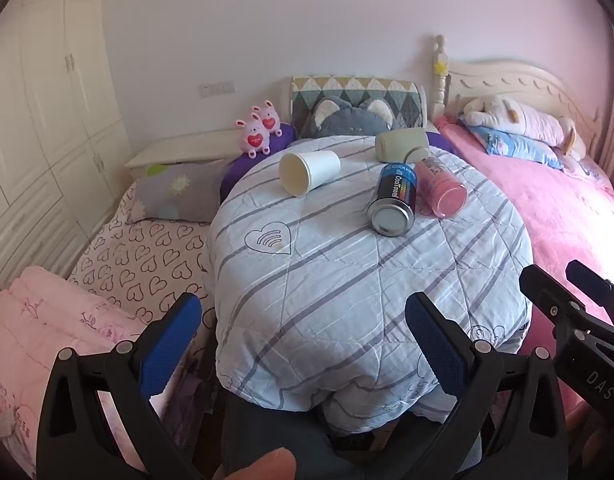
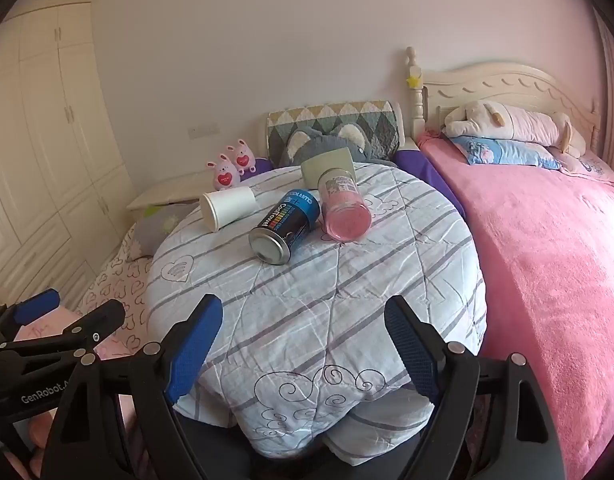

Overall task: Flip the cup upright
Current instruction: 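Move the right gripper toward the blue-and-black CoolTowel can lying on its side, then close the right gripper around the middle of the CoolTowel can, then lift the can with the right gripper and carry it toward the left gripper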

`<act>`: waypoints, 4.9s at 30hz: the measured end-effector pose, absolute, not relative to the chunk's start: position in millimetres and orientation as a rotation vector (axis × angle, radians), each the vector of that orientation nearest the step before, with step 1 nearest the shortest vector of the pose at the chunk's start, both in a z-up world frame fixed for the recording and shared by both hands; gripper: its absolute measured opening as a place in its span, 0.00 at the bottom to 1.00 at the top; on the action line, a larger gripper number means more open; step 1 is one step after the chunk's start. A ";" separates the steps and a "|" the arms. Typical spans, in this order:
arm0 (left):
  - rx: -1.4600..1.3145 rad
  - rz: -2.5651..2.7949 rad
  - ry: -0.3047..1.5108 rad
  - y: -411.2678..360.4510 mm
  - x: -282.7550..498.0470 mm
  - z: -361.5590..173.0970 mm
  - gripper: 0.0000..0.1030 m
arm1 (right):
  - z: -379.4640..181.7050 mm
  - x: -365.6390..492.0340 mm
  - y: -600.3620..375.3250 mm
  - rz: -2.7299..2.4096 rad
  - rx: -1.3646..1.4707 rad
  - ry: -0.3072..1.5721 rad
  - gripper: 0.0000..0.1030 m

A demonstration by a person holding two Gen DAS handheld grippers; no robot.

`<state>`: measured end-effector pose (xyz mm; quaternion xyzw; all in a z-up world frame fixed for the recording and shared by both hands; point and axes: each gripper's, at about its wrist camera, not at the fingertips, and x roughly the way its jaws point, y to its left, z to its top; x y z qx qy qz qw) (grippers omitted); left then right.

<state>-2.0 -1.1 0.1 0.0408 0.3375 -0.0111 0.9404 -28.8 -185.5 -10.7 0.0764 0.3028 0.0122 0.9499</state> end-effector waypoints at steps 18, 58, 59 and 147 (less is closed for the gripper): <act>0.066 -0.023 0.703 11.7 4.6 -5.0 1.00 | -13.0 -26.5 -180.6 0.024 0.148 0.608 0.82; 0.024 0.049 0.841 75.1 161.7 -66.5 1.00 | -61.5 155.7 -114.7 -0.008 0.084 0.846 0.82; 0.025 0.047 0.844 75.6 165.8 -67.7 1.00 | -61.4 159.3 -115.4 -0.015 0.088 0.847 0.82; 0.032 0.116 0.810 60.8 54.5 -41.0 1.00 | -79.9 57.7 -101.7 0.128 0.024 0.810 0.83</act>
